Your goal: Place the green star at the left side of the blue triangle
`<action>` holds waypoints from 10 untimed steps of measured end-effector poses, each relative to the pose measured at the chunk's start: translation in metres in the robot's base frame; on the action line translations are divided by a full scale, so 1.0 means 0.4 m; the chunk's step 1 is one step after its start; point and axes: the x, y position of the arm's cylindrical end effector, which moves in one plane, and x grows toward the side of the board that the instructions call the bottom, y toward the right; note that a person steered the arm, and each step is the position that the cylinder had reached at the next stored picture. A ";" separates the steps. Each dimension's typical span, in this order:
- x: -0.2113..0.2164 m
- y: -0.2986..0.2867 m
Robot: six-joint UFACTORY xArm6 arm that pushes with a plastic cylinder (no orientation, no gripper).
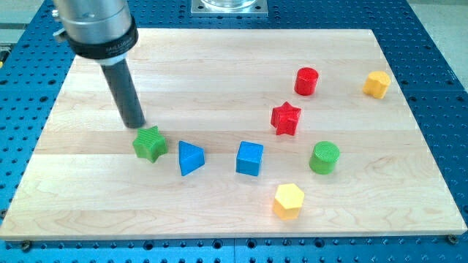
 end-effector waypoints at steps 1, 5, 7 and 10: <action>0.068 0.055; 0.174 0.058; 0.348 -0.130; 0.336 0.050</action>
